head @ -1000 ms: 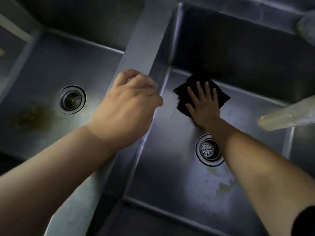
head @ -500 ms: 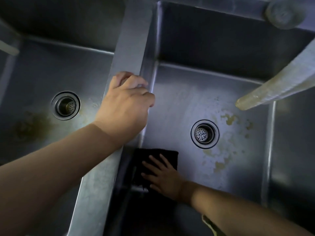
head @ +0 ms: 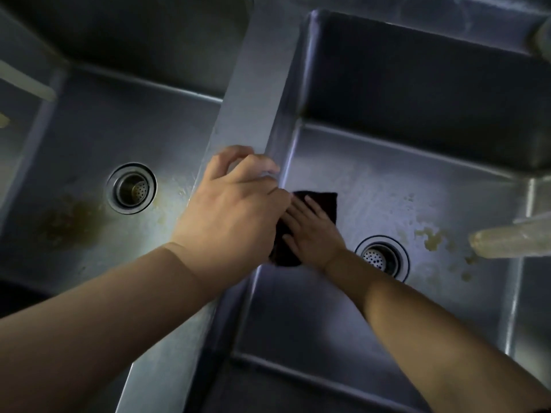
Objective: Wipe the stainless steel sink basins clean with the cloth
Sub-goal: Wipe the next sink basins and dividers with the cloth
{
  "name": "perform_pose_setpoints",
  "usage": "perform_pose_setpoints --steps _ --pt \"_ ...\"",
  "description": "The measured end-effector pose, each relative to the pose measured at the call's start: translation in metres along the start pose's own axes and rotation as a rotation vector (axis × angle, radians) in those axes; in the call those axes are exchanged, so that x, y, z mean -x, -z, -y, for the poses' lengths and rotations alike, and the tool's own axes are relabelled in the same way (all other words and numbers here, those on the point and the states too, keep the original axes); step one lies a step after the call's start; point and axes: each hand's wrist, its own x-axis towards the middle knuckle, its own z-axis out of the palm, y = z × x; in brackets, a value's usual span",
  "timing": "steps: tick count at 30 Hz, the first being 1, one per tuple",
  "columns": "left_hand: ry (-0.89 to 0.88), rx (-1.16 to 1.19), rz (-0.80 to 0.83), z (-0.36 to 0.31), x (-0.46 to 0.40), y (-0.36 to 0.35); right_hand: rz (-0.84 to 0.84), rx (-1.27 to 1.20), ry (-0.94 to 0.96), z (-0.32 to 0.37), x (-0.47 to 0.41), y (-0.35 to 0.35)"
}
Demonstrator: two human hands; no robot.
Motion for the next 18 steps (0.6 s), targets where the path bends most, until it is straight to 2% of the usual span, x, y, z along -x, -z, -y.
perform_pose_setpoints --steps 5,8,14,18 --pt "-0.005 -0.016 -0.011 0.001 0.0 0.0 -0.047 0.023 -0.293 -0.061 -0.074 0.026" --pt "-0.004 -0.03 -0.019 0.001 0.0 0.0 -0.005 0.067 -0.344 -0.07 -0.095 0.032" --pt "-0.032 -0.106 -0.013 -0.005 0.002 0.003 0.05 0.097 -0.314 -0.08 -0.069 0.034" --pt "-0.098 -0.258 0.015 -0.013 0.001 0.003 0.055 0.088 -0.414 -0.116 -0.015 0.037"
